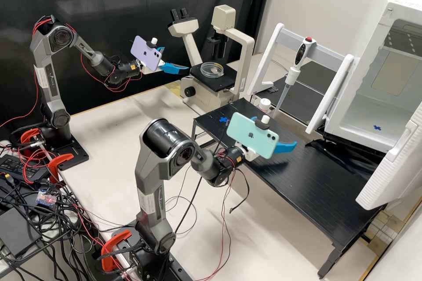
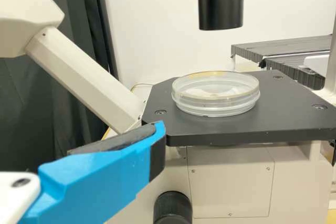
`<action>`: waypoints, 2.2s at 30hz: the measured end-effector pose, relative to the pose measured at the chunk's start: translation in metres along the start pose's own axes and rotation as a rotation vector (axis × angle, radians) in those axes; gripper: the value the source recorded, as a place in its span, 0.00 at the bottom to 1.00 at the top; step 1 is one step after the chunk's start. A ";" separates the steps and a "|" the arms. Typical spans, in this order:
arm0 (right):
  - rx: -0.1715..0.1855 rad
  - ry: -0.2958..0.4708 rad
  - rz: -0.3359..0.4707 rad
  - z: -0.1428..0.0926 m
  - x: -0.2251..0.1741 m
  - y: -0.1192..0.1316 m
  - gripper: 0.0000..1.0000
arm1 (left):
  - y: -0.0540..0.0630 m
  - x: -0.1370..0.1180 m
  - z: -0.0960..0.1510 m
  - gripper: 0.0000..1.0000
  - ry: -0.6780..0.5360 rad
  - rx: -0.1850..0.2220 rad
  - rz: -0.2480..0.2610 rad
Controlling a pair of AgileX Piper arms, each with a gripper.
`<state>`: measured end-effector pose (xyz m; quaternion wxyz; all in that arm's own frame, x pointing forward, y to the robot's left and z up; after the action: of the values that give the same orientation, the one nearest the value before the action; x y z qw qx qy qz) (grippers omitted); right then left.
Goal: Move the petri dish to the bench
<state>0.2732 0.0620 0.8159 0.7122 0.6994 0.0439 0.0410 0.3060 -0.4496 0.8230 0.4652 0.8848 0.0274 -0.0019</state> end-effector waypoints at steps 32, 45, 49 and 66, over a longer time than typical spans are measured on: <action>-0.227 0.433 -0.282 -0.189 0.074 -0.105 1.00 | 0.000 0.000 0.000 1.00 0.000 0.000 0.000; -0.225 0.402 -0.443 -0.215 0.137 -0.132 1.00 | 0.000 0.000 0.000 1.00 0.000 0.000 0.000; -0.184 0.377 -0.479 -0.215 0.155 -0.134 1.00 | 0.000 0.000 0.000 1.00 0.000 0.000 0.000; -0.096 0.270 -0.588 -0.201 0.187 -0.164 1.00 | 0.000 0.000 0.000 1.00 0.000 0.000 0.000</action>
<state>0.4339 0.2807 0.6479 0.7133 0.6108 0.3360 -0.0720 0.3060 -0.4496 0.8230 0.4652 0.8848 0.0274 -0.0019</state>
